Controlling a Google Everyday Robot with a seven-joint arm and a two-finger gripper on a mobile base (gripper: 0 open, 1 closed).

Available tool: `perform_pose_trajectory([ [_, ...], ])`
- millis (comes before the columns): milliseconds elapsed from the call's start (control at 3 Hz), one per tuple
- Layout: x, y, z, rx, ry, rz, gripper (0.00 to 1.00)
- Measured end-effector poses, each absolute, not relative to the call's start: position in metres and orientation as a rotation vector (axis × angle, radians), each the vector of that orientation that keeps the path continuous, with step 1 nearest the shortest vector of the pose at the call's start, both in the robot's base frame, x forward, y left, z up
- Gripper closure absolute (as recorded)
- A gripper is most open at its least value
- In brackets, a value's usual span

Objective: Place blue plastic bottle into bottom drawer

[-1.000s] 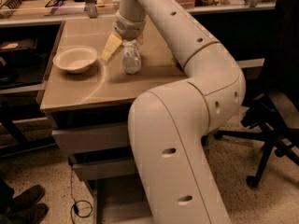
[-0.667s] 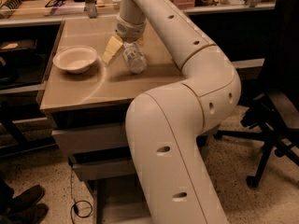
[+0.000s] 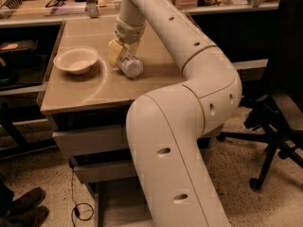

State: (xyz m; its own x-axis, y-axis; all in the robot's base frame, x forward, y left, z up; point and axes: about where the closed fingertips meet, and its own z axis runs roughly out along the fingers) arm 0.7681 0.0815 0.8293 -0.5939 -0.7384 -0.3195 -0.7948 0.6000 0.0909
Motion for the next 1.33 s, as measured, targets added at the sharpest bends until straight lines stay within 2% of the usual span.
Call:
perform_pose_trajectory([
  [667, 0.7681, 0.0815, 0.8293, -1.261, 2.580, 0.328, 0.84],
  [1000, 0.7681, 0.0815, 0.8293, -1.261, 2.580, 0.328, 1.00],
  [1333, 0.7693, 0.0812, 0.8363, -1.244, 2.536, 0.362, 1.00],
])
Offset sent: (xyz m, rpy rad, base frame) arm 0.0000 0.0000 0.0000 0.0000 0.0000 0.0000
